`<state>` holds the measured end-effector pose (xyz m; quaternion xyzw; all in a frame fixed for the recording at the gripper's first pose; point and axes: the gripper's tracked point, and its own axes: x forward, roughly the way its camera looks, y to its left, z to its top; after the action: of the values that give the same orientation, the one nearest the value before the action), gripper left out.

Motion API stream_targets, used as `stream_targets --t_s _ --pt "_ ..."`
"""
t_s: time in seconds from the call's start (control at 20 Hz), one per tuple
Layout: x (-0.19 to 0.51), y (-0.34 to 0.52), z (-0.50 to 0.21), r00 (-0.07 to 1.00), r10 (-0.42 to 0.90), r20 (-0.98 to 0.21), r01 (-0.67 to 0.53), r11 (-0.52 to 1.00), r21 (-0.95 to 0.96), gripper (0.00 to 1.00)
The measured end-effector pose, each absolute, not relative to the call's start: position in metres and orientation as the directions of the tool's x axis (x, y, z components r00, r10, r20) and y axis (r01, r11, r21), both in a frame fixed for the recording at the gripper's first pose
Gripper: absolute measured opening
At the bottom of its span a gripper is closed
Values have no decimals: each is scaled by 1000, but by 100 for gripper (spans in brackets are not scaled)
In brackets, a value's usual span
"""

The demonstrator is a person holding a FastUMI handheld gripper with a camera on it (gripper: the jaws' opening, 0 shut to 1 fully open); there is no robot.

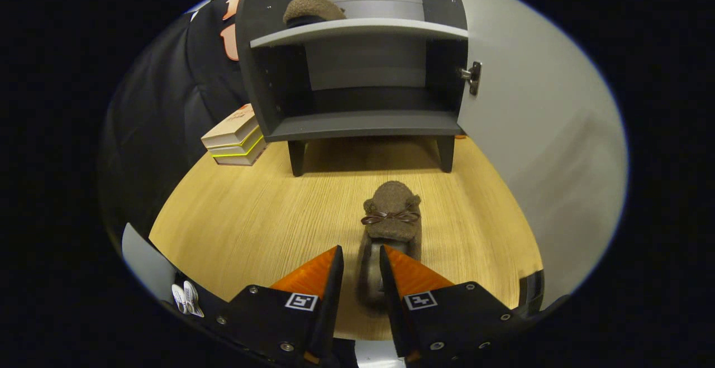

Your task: Open the shoe cabinet door, grab the shoes and put them into the shoe cabinet, then close the shoe cabinet door.

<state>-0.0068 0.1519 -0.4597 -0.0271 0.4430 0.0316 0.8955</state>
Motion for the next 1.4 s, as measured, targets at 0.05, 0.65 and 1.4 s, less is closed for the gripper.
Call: stream_targets --t_s 0.05,0.65,1.4 --pt "-5 152 -469 596 35 -802 -80 997 -16 42" --pt "-1 155 -525 518 -14 -855 -135 986 -98 14" --pt "10 160 -389 673 -15 -740 -114 986 -124 5"
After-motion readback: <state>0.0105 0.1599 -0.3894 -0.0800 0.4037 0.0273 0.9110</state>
